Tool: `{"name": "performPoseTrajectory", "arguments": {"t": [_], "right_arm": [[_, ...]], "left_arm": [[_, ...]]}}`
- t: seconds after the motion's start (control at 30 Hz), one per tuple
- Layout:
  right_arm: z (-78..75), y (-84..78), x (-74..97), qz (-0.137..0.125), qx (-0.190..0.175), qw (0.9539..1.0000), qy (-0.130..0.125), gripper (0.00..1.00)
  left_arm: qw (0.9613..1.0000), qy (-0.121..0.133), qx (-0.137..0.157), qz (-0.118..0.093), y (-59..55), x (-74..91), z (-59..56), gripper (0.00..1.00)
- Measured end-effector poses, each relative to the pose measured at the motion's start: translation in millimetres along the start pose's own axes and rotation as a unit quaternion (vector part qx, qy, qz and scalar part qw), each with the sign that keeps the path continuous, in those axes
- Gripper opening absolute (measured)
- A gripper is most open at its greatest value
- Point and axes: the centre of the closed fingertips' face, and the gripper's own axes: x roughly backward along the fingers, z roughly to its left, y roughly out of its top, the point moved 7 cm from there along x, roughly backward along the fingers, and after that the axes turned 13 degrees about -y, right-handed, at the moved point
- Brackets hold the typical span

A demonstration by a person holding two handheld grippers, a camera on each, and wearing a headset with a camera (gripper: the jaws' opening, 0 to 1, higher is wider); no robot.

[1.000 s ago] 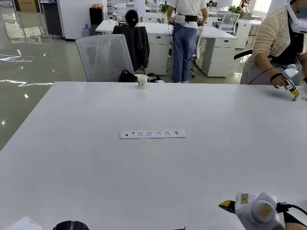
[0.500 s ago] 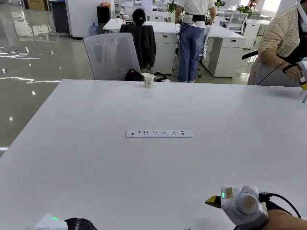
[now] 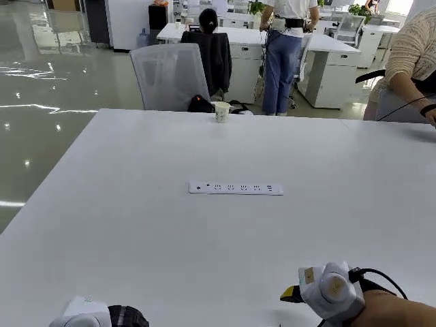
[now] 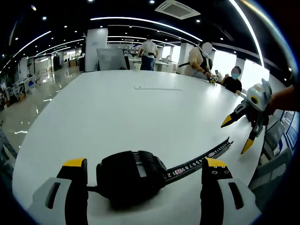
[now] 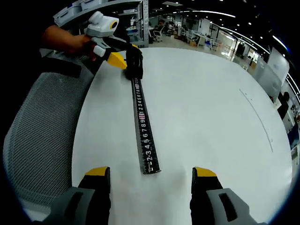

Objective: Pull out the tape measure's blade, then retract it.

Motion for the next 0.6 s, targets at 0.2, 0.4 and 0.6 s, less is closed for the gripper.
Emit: {"name": "performPoseTrajectory", "arguments": {"t": [0.2,0.4,0.6], "right_arm": [[-1.0,0.6,-5.4,0.008,0.01,0.9999,0.008,0.55],[-1.5,-3.3,-9.0,0.027,0.02,0.9992,0.023,0.39],[-1.6,-1.2,-10.5,0.032,0.022,0.9989,0.028,0.32]], "left_arm": [[0.9998,0.007,-0.017,-0.011,-3.8,-1.6,2.1,0.99],[0.9991,0.021,-0.028,-0.024,-6.1,-2.2,0.7,0.99],[0.9991,0.026,-0.014,-0.03,-6.9,-5.2,-2.7,0.99]]}}
